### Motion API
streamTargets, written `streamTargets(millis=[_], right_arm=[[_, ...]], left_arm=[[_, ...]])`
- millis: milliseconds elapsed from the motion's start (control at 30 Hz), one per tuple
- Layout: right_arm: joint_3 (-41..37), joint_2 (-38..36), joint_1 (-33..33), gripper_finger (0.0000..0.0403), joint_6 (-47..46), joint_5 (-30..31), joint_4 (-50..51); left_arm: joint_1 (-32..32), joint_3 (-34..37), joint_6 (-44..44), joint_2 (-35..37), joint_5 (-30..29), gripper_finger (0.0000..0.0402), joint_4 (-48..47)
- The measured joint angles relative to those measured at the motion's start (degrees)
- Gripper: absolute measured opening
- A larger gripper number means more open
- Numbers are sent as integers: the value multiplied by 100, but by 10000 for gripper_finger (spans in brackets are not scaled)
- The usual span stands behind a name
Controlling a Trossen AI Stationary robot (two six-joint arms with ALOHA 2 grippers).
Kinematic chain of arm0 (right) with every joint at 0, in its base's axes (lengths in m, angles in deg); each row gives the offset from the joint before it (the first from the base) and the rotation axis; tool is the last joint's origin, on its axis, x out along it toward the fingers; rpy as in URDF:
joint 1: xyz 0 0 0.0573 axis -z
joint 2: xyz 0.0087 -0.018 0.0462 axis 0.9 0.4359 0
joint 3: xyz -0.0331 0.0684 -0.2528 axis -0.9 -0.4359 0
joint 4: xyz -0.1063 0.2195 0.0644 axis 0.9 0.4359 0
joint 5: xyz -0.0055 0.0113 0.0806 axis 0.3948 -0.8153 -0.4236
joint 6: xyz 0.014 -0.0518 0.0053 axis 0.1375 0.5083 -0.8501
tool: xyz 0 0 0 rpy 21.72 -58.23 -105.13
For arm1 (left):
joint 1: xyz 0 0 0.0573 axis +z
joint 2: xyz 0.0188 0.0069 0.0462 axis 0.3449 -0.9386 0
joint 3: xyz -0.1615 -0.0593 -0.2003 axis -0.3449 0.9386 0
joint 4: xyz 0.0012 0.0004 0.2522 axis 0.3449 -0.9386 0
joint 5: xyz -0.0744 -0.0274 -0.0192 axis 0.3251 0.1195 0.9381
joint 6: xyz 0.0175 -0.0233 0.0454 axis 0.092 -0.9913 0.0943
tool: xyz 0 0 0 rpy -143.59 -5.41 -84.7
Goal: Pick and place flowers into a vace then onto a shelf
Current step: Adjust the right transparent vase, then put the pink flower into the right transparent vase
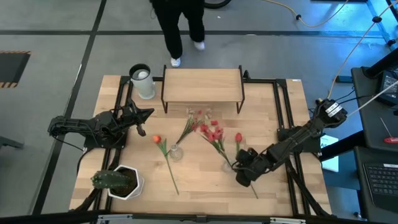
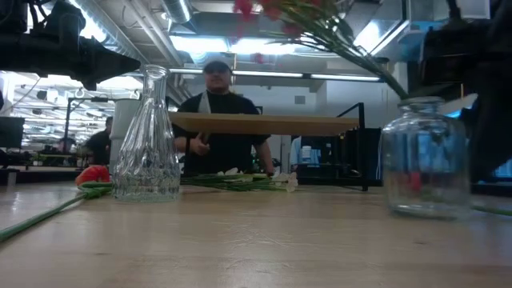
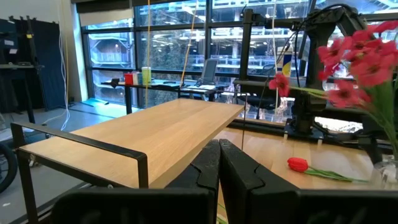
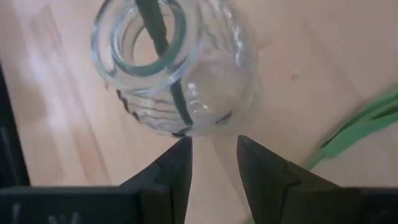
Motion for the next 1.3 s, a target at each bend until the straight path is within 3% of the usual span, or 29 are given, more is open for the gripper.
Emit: streamTargets(millis=[1067,1300], right_arm=[[0,0,76,130,-100,-6,27],[0,0,76,130,-529,-300,175]], left_arm=[[0,0,1,0,-2,4,-31],[0,0,1,0,-2,4,-30]])
